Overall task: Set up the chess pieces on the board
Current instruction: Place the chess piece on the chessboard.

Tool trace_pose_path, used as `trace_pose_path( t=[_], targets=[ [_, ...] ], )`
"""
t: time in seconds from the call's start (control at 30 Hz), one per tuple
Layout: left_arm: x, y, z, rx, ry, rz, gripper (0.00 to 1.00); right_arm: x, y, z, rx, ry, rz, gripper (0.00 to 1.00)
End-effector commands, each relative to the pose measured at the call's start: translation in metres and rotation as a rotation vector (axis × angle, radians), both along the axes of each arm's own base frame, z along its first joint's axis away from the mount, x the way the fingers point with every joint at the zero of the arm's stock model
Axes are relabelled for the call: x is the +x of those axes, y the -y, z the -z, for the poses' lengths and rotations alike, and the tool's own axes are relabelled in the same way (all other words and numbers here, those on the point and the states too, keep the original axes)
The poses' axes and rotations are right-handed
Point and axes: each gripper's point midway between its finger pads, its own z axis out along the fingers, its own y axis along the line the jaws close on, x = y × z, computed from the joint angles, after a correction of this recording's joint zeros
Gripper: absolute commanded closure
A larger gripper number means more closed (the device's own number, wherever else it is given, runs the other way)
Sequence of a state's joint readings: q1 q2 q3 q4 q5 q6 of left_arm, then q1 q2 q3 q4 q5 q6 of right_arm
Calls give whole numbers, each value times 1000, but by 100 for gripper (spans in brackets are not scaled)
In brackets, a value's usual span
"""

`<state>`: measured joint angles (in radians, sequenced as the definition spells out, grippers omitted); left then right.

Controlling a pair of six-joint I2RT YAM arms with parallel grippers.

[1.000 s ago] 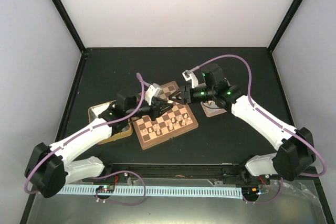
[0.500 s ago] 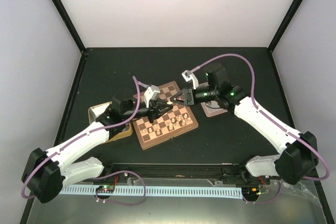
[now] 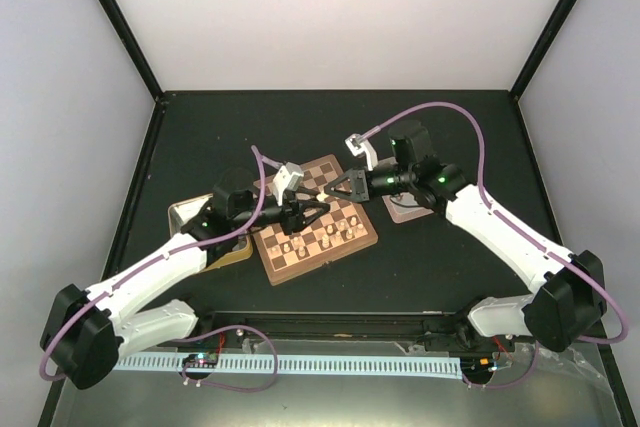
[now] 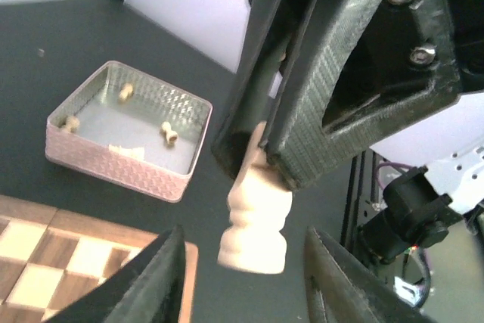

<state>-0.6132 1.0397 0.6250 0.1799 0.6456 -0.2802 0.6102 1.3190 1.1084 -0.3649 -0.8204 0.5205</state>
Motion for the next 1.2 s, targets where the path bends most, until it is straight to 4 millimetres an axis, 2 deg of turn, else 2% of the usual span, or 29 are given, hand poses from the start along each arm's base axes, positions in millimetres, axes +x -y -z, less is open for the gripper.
trace_pose_path(
  t=[0.0, 0.1, 0.23, 0.37, 0.53, 0.8, 1.0, 1.17],
  targets=[
    [10, -15, 1, 22, -53, -125, 47, 14, 3, 10, -62, 65, 80, 92],
    [21, -41, 9, 58, -93, -310, 35, 25, 6, 31, -169, 92, 171, 92],
    [32, -100, 7, 83, -110, -644, 34, 29, -1, 55, -301, 115, 245, 92],
    [26, -155, -18, 43, -52, -889, 32, 26, -12, 71, -463, 193, 320, 92],
    [9, -194, -60, -9, 27, -1019, 29, 1, -31, 104, -609, 235, 317, 92],
    [-2, -220, -93, -22, 85, -1105, 27, -44, -76, 128, -725, 371, 275, 92],
    [-11, -233, -107, -39, 125, -1140, 26, -54, -100, 146, -790, 410, 257, 92],
    [-14, -238, -108, -45, 130, -1153, 26, -56, -107, 166, -835, 411, 230, 92]
  ],
)
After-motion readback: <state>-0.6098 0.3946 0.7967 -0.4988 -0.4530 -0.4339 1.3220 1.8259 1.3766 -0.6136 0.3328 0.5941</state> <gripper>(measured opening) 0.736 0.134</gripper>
